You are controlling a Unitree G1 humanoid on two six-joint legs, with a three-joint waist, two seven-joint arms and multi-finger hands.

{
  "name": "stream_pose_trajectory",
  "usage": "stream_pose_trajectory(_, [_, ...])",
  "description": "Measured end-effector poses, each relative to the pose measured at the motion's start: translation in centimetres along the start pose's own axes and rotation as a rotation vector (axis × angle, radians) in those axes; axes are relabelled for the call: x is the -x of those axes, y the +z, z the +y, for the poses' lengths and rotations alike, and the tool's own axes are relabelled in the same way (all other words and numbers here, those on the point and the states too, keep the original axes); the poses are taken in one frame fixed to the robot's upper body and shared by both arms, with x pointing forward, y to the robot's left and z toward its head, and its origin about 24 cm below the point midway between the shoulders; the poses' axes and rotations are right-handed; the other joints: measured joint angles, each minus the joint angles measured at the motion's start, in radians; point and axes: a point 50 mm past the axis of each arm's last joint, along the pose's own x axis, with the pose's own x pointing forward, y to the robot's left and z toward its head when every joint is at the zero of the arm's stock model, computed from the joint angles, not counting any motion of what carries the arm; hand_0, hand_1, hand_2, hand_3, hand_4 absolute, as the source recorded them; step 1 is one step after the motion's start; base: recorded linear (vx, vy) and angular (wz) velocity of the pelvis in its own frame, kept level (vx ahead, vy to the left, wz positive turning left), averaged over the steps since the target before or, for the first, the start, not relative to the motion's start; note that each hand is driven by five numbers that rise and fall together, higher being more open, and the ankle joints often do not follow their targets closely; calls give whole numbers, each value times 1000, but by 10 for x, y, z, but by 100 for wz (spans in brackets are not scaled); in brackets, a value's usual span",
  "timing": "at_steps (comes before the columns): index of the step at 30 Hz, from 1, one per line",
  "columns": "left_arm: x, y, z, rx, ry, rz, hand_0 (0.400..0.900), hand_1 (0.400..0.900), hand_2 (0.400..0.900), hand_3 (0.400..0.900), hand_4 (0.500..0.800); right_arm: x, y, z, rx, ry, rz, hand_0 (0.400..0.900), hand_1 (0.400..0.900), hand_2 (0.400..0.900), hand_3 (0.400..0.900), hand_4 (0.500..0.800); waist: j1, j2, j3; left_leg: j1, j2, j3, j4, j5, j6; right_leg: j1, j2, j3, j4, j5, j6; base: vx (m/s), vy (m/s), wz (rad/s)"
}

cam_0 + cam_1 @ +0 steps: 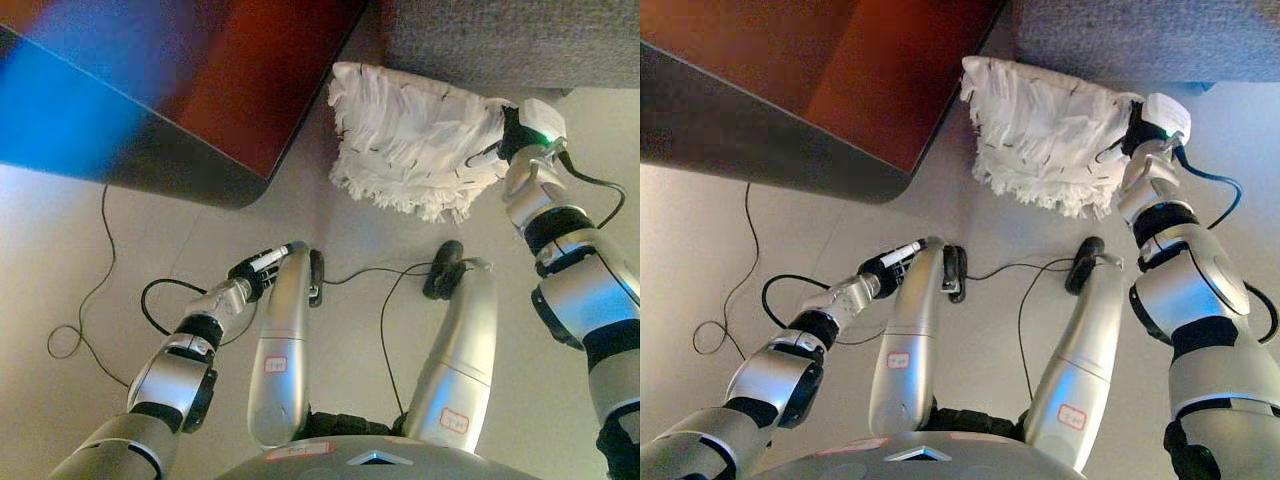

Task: Pick up the pillow and put it on the sofa.

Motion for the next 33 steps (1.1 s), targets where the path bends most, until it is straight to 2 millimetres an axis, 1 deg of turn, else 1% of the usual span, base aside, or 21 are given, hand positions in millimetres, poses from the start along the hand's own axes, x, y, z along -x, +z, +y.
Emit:
stream_pose_trajectory(5, [2, 13, 7, 29, 11, -27, 900, 900, 900, 900, 800, -3, 14, -20, 36, -4, -27, 900, 900, 900, 900, 800, 1, 1, -1, -102, -1, -24, 93, -8, -14, -100, 13, 21, 96, -12, -3, -23, -37, 8])
stream_pose_trajectory(6, [3, 12, 12, 25, 34, -13, 900, 900, 900, 900, 800, -4, 18, -24, 41, -2, -37, 900, 900, 900, 900, 800, -1, 2, -1, -121, -1, -31, 113, -8, -14, -119, 21, 27, 115, -13, -4, -27, -27, 9])
stream_pose_trajectory(7, [3, 5, 19, -4, 76, 36, 900, 900, 900, 900, 800, -4, 21, -27, 38, 3, -42, 900, 900, 900, 900, 800, -3, 2, -1, -138, -1, -37, 128, -9, -15, -133, 23, 28, 130, -15, -4, -32, -24, 8])
stream_pose_trajectory(8, [3, -11, 28, -31, 127, 119, 900, 900, 900, 900, 800, -4, 22, -31, 36, 7, -45, 759, 759, 759, 759, 715, -3, 2, -1, -156, -1, -43, 145, -9, -15, -150, 23, 27, 146, -17, -7, -35, -22, 8])
stream_pose_trajectory(9, [4, -29, 36, -50, 166, 196, 900, 900, 900, 900, 800, -5, 23, -34, 34, 13, -46, 565, 565, 565, 565, 599, -3, 2, -1, -168, -1, -45, 158, -9, -15, -161, 23, 29, 160, -18, -8, -32, -29, 10])
stream_pose_trajectory(10, [7, -50, 45, -54, 199, 273, 900, 900, 900, 900, 800, -5, 23, -36, 38, 20, -46, 400, 400, 400, 400, 500, -2, 1, -1, -178, -3, -48, 177, -13, -18, -173, 22, 33, 182, -28, -9, -26, -29, 9])
stream_pose_trajectory(12, [18, -94, 65, -43, 258, 411, 900, 900, 900, 900, 800, -6, 21, -40, 42, 24, -44, 400, 400, 400, 400, 500, 0, 0, 2, -201, -7, -57, 211, -22, -29, -196, 20, 40, 224, -40, -9, -14, -22, 8])
stream_pose_trajectory(14, [32, -128, 84, -22, 311, 509, 900, 900, 900, 900, 800, -6, 18, -43, 41, 32, -39, 400, 400, 400, 400, 500, 0, -2, 3, -221, -5, -61, 241, -22, -30, -217, 21, 51, 265, -52, -7, -7, -3, 6])
stream_pose_trajectory(16, [41, -148, 94, -9, 341, 562, 900, 900, 900, 900, 800, -7, 15, -45, 40, 30, -42, 400, 400, 400, 400, 500, 2, -2, 5, -238, 0, -63, 261, -22, -30, -232, 20, 58, 290, -57, -5, -19, 2, 7])
stream_pose_trajectory(17, [44, -153, 97, -6, 350, 574, 900, 900, 900, 900, 800, -7, 16, -45, 38, 29, -49, 400, 400, 400, 400, 500, 3, -3, 5, -250, 1, -66, 268, -22, -30, -241, 21, 57, 295, -57, -5, -29, 5, 6])
stream_pose_trajectory(18, [46, -156, 99, -5, 355, 582, 900, 900, 900, 900, 800, -7, 17, -45, 37, 28, -55, 400, 400, 400, 400, 500, 5, -4, 6, -258, 1, -67, 271, -22, -30, -247, 21, 57, 298, -57, -4, -33, 7, 6])
stream_pose_trajectory(19, [46, -155, 99, -4, 354, 577, 900, 900, 900, 900, 800, -7, 16, -45, 36, 28, -56, 400, 400, 400, 400, 500, 10, -4, 7, -265, 4, -68, 274, -22, -30, -256, 24, 61, 322, -80, -9, -32, 4, 6])
stream_pose_trajectory(20, [46, -153, 102, -6, 360, 564, 900, 900, 900, 900, 800, -7, 15, -42, 29, 38, -49, 400, 400, 400, 400, 500, 13, -8, 6, -274, 13, -66, 288, -22, -30, -253, 39, 88, 427, -146, -47, -36, 1, 7])
stream_pose_trajectory(21, [45, -148, 104, -10, 366, 543, 900, 900, 900, 900, 800, -7, 16, -42, 16, 38, -48, 400, 400, 400, 400, 500, 6, -15, 10, -286, 24, -61, 301, -22, -31, -240, 47, 104, 474, -211, 14, -40, -4, 5])
stream_pose_trajectory(23, [42, -142, 101, -7, 356, 522, 900, 900, 900, 900, 800, -7, 28, -47, -1, 22, -93, 400, 400, 400, 400, 500, -2, -16, 13, -286, 23, -71, 372, -42, -37, -280, 44, 97, 475, -213, 16, -47, -16, 4])
stream_pose_trajectory(24, [40, -140, 98, -4, 347, 519, 900, 900, 900, 900, 800, -6, 33, -51, -12, 8, -115, 400, 400, 400, 400, 500, 1, -16, 19, -284, 24, -80, 375, -71, -77, -298, 44, 95, 475, -212, 15, -51, -25, 3])
stream_pose_trajectory(25, [38, -138, 95, -5, 339, 512, 900, 900, 900, 900, 800, -6, 33, -53, -21, -2, -115, 400, 400, 400, 400, 500, 3, -16, 23, -293, 27, -78, 378, -71, -74, -310, 41, 95, 487, -213, 7, -51, -23, 1])
stream_pose_trajectory(26, [37, -135, 94, -6, 337, 501, 900, 900, 900, 900, 800, -7, 31, -52, -24, 4, -102, 400, 400, 400, 400, 500, 2, -17, 23, -297, 33, -73, 387, -69, -69, -297, 43, 112, 554, -254, -52, -57, -20, 0])
stream_pose_trajectory(27, [36, -131, 94, -8, 336, 486, 900, 900, 900, 900, 800, -7, 30, -52, -25, 1, -98, 400, 400, 400, 400, 500, 1, -20, 24, -303, 40, -70, 393, -68, -68, -278, 44, 118, 584, -285, 2, -63, -17, -1])
stream_pose_trajectory(29, [32, -124, 91, -3, 329, 463, 900, 900, 900, 900, 800, -7, 35, -57, -33, -18, -117, 400, 400, 400, 400, 500, 0, -20, 24, -323, 48, -70, 375, -67, -68, -295, 35, 99, 562, -285, 2, -59, -12, -3])
stream_pose_trajectory(33, [31, -127, 86, 27, 314, 465, 900, 900, 900, 900, 800, -6, 39, -56, -56, -10, -134, 400, 400, 400, 400, 500, 2, -19, 24, -312, 48, -81, 354, -58, -58, -293, 33, 80, 524, -280, -7, -36, -3, -6])
